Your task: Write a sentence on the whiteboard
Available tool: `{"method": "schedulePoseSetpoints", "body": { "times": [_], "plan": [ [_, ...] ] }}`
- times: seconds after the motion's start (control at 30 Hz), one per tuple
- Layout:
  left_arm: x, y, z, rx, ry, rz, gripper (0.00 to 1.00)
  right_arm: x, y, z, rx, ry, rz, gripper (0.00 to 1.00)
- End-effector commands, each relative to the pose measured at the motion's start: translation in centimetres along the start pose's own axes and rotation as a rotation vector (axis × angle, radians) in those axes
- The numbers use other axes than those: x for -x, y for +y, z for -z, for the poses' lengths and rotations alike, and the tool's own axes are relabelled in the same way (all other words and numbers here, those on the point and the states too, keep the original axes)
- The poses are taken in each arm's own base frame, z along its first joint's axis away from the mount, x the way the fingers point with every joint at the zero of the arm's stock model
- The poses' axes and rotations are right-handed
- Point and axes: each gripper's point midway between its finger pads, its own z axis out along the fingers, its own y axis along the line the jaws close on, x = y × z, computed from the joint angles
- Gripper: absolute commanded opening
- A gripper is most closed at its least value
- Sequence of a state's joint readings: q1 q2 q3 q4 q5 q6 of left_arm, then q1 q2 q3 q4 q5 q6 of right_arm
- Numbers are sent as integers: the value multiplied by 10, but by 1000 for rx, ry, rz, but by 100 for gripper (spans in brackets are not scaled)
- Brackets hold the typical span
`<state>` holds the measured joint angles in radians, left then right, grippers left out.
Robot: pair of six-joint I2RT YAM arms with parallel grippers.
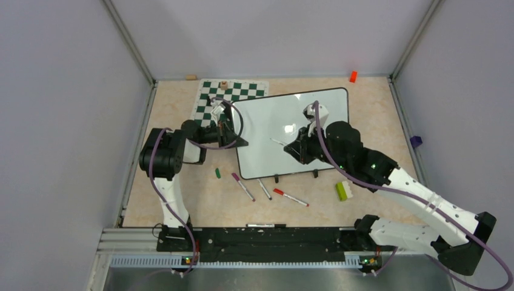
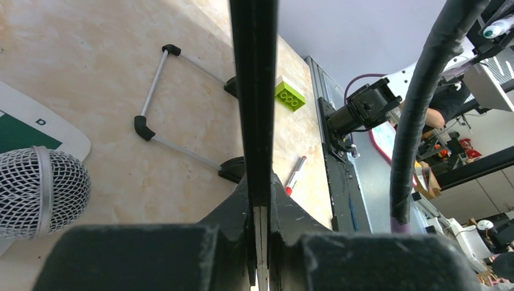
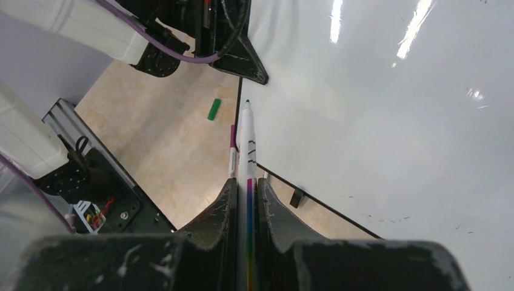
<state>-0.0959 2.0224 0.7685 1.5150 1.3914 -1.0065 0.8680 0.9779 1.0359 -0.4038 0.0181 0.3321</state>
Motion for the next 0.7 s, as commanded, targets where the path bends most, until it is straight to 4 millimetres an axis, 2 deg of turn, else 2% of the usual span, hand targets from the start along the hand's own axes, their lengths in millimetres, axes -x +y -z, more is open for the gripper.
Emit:
{"method": "schedulePoseSetpoints", "body": {
  "times": [0.0, 0.13, 0.43, 0.53, 0.67],
  "plan": [
    [31, 2, 7, 29, -81, -179, 0, 26, 0, -4, -32, -60, 8, 0],
    [29, -3, 8, 31, -81, -191, 0, 34, -10, -22, -112, -60, -32, 0],
    [33, 0, 10, 61, -120, -208, 0, 53, -10, -87, -224, -29, -82, 0],
    [37, 4, 11, 79, -145, -219, 0, 62, -8, -95, -246, -31, -89, 0],
    [42, 7, 11, 101, -174, -252, 0, 69, -8, -95, -250, -60, -102, 0]
  ]
}}
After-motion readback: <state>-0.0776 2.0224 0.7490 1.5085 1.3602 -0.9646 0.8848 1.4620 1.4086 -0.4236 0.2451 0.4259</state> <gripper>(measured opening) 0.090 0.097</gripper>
